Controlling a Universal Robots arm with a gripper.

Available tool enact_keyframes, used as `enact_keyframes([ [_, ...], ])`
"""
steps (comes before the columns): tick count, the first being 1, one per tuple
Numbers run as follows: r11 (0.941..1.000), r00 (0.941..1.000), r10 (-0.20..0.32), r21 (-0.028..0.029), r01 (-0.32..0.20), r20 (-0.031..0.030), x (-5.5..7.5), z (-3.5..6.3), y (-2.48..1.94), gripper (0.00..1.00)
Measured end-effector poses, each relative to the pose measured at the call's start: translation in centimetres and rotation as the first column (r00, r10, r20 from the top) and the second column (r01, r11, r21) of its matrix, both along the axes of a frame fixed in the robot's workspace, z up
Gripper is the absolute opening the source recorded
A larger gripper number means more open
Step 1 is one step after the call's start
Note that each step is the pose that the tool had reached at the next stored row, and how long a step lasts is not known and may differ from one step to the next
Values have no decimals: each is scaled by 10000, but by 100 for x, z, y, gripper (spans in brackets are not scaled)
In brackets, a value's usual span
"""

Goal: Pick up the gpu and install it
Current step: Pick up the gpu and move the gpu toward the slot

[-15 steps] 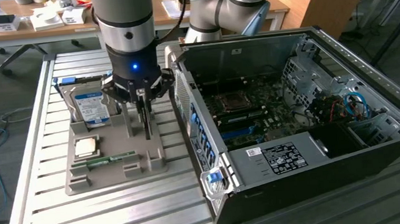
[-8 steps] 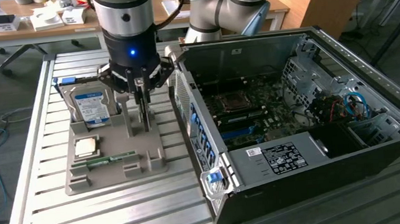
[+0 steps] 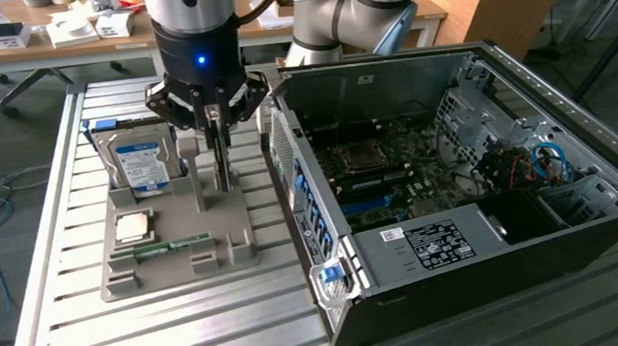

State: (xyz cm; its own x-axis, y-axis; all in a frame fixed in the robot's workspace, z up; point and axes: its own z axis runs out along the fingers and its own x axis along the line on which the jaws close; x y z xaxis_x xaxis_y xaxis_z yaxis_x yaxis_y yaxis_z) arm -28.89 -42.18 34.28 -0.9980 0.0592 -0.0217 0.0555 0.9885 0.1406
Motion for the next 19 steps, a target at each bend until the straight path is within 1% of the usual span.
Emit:
enact_keyframes([
  [3, 10000, 10000, 0, 20, 0, 1, 0, 84, 2, 26],
  [11, 10000, 10000, 0, 28, 0, 1, 5, 319, 9, 26],
  [15, 10000, 10000, 0, 27, 0, 0, 7, 413, 15, 26],
  [19, 10000, 10000, 1, 28, -1, 1, 9, 470, 18, 26],
])
